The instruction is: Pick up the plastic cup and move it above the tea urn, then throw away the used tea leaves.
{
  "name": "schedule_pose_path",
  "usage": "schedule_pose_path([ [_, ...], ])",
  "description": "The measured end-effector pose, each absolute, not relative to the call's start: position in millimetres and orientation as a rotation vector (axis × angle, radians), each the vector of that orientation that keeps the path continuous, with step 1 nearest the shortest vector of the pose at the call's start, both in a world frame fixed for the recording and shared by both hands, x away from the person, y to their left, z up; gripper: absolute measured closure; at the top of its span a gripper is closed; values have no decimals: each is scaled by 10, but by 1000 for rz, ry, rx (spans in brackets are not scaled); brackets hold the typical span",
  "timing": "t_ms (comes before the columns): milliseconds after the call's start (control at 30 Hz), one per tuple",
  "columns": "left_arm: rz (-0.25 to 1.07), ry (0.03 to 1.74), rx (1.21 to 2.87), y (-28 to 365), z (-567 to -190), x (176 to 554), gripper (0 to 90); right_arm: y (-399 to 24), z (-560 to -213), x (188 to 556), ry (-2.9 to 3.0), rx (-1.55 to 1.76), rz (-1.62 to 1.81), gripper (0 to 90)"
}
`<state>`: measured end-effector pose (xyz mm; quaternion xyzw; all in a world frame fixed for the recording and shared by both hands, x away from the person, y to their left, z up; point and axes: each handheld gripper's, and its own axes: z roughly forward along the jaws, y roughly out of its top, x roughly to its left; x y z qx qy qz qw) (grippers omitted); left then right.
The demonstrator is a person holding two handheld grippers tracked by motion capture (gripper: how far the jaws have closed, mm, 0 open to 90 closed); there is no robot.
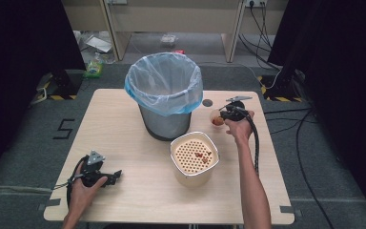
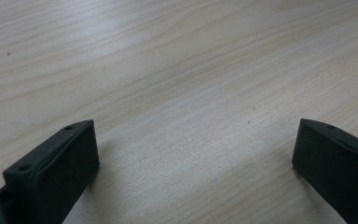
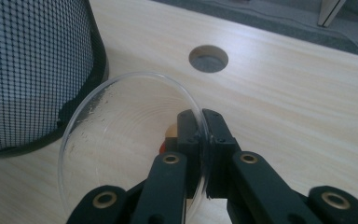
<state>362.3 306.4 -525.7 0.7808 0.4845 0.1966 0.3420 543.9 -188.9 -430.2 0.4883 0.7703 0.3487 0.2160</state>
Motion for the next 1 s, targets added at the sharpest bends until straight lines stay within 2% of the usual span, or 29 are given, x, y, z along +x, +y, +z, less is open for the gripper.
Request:
schedule_pose_path([
  [467, 512, 1260, 2030, 3064, -5257, 3623, 0, -1879, -3919, 5284, 2091, 1198, 1043, 872],
  [1000, 511, 1260, 2031, 3064, -5256, 3622, 0, -1653, -3558, 4597, 1980, 841, 1102, 870],
])
